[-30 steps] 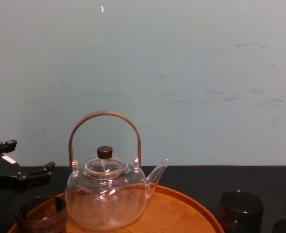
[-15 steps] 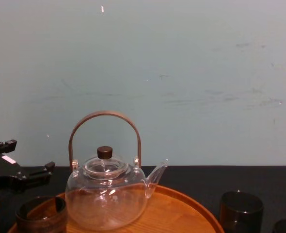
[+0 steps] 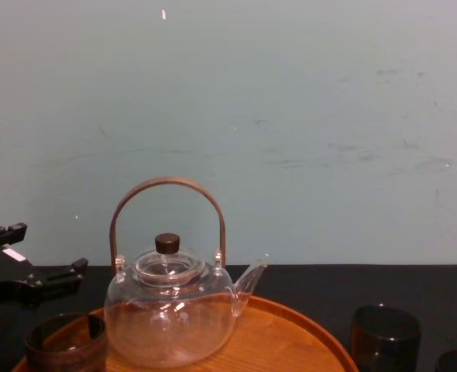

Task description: Pick up the glass from the table and place it on the tray.

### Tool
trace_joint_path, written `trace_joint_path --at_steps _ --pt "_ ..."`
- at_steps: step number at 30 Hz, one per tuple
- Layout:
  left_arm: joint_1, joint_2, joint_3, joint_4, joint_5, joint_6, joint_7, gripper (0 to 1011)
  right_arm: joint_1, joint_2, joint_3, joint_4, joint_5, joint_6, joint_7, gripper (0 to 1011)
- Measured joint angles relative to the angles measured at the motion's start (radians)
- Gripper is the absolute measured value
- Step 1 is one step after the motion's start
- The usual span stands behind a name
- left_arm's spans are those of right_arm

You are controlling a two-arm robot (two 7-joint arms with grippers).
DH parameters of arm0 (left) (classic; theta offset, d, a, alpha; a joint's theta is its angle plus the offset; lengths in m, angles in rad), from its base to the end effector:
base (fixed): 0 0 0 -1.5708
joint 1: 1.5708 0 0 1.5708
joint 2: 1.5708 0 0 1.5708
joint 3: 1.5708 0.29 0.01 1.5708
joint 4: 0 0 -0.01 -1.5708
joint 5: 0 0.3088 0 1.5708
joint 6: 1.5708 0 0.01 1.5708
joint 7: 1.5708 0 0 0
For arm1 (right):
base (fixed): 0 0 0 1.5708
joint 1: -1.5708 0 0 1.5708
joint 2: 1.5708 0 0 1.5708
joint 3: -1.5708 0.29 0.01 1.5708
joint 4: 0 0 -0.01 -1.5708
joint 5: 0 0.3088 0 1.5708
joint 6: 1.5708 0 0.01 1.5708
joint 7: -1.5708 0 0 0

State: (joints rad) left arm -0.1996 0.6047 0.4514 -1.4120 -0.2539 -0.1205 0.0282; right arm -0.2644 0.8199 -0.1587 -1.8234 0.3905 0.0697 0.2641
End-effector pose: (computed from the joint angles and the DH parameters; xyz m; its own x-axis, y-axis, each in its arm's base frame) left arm 0.3581 0.0827 -0.3022 0.2923 0.8802 0.3738 -0.9552 0.2874 0.0703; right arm 0.2571 -0.1265 -0.2642 0.5688 -0.7836 0.2497 0.8102 0.4817 -0.3339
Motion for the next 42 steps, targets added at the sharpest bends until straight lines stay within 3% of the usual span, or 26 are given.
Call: trace_joint_path --at_steps 21,42 --pt "0.0 0.0 0.0 0.0 0.0 0.0 0.0 1001 0.061 -0.058 -0.022 0.028 -0.004 0.116 0.087 1003" --pt "0.0 0.0 0.0 0.0 0.0 0.0 0.0 1001 0.16 -0.129 -0.059 0.104 -0.021 0.176 0.145 1002"
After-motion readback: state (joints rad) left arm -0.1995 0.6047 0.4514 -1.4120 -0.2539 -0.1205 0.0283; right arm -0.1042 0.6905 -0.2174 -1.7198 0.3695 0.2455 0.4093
